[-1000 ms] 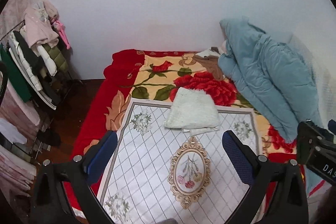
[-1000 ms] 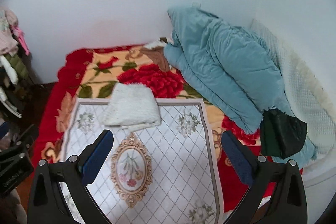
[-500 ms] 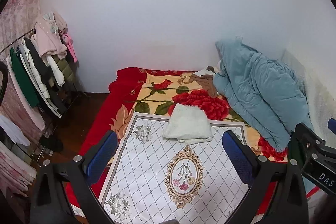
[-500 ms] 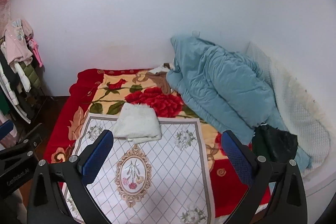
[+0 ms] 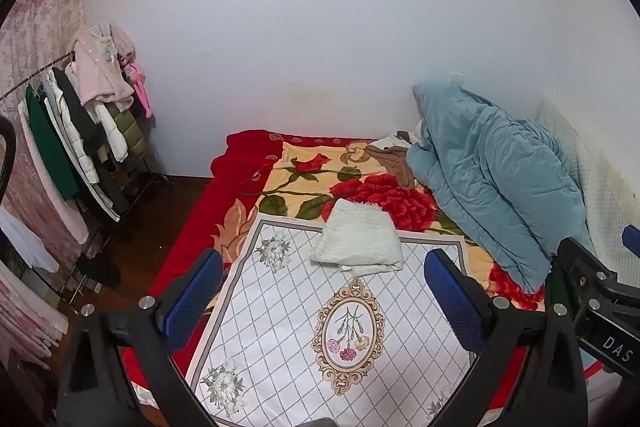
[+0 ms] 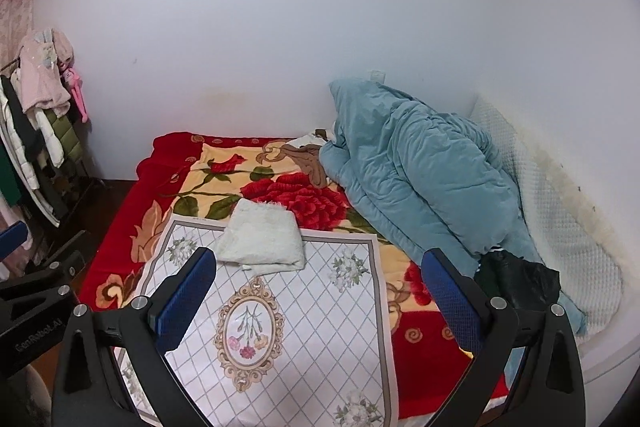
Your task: Fold large clothes
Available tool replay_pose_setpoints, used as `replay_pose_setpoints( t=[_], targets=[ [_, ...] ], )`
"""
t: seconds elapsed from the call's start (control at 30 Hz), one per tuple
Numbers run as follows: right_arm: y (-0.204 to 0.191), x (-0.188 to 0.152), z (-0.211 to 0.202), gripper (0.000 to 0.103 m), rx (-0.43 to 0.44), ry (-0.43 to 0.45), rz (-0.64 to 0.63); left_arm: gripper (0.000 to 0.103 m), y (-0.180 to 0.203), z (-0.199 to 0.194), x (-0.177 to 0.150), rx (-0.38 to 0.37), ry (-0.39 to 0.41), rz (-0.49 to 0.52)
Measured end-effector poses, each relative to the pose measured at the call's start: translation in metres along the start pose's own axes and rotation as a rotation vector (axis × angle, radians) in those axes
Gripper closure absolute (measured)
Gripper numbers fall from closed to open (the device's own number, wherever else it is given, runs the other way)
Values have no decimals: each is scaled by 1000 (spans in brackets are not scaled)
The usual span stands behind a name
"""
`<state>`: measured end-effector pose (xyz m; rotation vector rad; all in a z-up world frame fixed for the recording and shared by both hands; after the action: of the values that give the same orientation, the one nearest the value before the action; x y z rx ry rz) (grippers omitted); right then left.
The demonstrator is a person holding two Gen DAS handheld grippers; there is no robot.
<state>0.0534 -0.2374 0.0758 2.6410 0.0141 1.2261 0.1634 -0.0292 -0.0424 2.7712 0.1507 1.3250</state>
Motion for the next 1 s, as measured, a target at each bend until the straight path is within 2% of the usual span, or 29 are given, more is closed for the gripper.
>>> replay_pose_setpoints(
  t=[0.37, 1.0],
  targets=[
    [0, 4, 9, 0, 34, -8, -3, 0, 0, -7, 0, 15, 12, -2],
    [-3, 0, 16, 0, 33, -15, -11, 0, 0, -7, 0, 16, 10, -4]
  ],
)
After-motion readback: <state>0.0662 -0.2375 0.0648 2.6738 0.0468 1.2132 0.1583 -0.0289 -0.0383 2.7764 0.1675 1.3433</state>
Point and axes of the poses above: each gripper's, at about its wrist camera, not at the fingertips, and z roughly the way its jaws point, y to its right, x to its top, the point moved 6 cm from there along z, roughly the way its jaws point, and after that the axes turned 7 degrees about -z, right-handed, at the moved point
